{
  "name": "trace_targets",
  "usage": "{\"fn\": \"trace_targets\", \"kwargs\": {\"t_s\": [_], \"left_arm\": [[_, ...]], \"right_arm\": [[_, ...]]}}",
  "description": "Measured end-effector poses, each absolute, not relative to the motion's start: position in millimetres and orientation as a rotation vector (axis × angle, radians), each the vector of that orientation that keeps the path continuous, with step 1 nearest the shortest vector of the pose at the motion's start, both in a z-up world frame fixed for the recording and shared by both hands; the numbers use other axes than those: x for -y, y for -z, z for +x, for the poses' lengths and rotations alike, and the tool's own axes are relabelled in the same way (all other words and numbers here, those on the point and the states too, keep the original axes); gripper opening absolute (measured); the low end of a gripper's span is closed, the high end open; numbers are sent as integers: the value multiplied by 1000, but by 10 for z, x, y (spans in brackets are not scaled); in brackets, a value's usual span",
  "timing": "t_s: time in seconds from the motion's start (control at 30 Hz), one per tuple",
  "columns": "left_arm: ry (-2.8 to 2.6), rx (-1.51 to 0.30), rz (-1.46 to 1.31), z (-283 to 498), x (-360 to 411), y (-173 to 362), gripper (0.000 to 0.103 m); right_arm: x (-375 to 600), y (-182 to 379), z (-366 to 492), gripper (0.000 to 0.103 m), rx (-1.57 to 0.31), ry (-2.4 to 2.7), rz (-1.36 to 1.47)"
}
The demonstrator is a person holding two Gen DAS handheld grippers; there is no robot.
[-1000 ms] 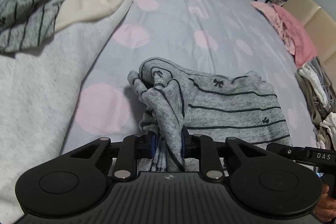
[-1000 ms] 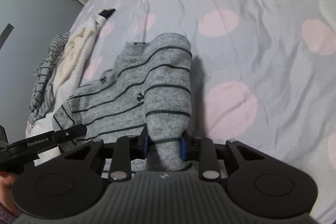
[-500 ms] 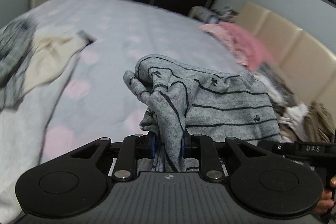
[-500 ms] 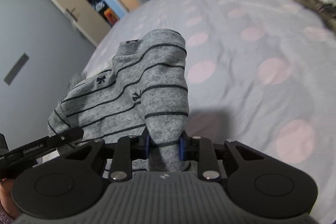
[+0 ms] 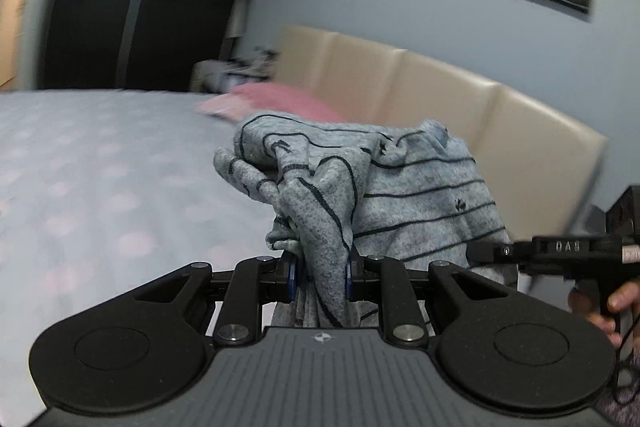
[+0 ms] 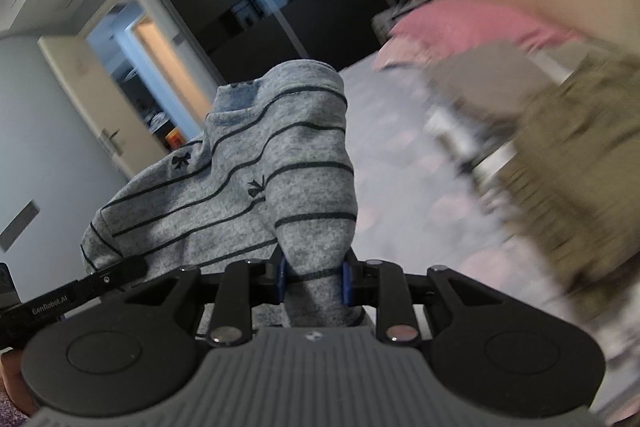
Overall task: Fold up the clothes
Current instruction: 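Lift the folded shirt with both grippers and carry it to the clothes stack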
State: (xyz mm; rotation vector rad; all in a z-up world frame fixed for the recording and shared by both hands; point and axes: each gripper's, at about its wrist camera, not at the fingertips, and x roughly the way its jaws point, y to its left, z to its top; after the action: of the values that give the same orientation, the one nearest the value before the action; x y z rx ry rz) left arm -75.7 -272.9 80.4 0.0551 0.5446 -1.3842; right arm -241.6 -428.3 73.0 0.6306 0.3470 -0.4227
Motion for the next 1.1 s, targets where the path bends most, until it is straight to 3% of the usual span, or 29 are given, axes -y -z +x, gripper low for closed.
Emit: {"fn": "trace_targets", "kwargs": {"t_s": [0.3,0.57,0.77,1.1], "left_arm": [[1666,-463,111,-1647,4018,-1102,18],[1766,-459,161,-2166,4834,-967,18],[1711,-512,276,-2225,5373,-603,18],[1656,-706,357,-1651,5987,42,18]], "right_arm": [[5164,-1608,-3470,27,-366,630,473],[6070,-1903,-3927,27,-442,800,449],[6751,-1502,-3664,27,-551,840,483],[7514,-574,-3081,29,-699,817,538]]}}
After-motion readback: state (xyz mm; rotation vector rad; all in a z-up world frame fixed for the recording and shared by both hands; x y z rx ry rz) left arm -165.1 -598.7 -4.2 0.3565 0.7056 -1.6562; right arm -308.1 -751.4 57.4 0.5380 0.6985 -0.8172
